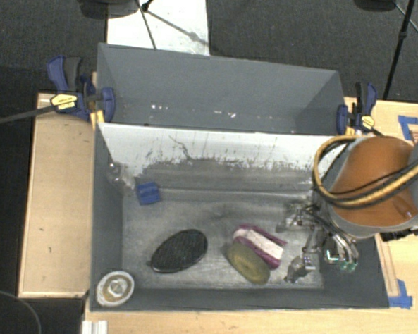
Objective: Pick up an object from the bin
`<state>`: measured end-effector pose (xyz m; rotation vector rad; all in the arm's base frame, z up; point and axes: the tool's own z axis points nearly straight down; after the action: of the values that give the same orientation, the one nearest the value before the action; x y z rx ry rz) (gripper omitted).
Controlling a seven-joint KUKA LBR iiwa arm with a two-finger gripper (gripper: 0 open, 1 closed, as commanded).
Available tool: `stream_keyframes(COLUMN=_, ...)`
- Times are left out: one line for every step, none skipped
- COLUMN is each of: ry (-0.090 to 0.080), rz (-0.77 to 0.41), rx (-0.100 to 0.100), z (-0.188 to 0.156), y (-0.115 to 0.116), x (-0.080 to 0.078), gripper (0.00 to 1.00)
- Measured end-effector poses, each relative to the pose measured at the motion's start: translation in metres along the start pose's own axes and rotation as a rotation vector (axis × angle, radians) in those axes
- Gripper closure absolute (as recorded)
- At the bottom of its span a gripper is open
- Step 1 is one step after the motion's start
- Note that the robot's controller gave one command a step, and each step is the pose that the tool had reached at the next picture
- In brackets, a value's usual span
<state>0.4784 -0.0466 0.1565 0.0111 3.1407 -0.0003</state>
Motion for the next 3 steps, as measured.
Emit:
stream_keyframes(ry=-0.007, rz=-0.221, rx=0.000, z=-0.087, y=0.030, x=-0.024, gripper=0.00)
stream_keyframes(ry=0.004, rz=0.077, rx=-0.001, z=0.054, y=0.021, x=-0.054, gripper=0.00)
stream_keyframes(ry=0.003, rz=0.016, rx=-0.001, z=0.079, y=0.034, x=-0.061, gripper=0.00)
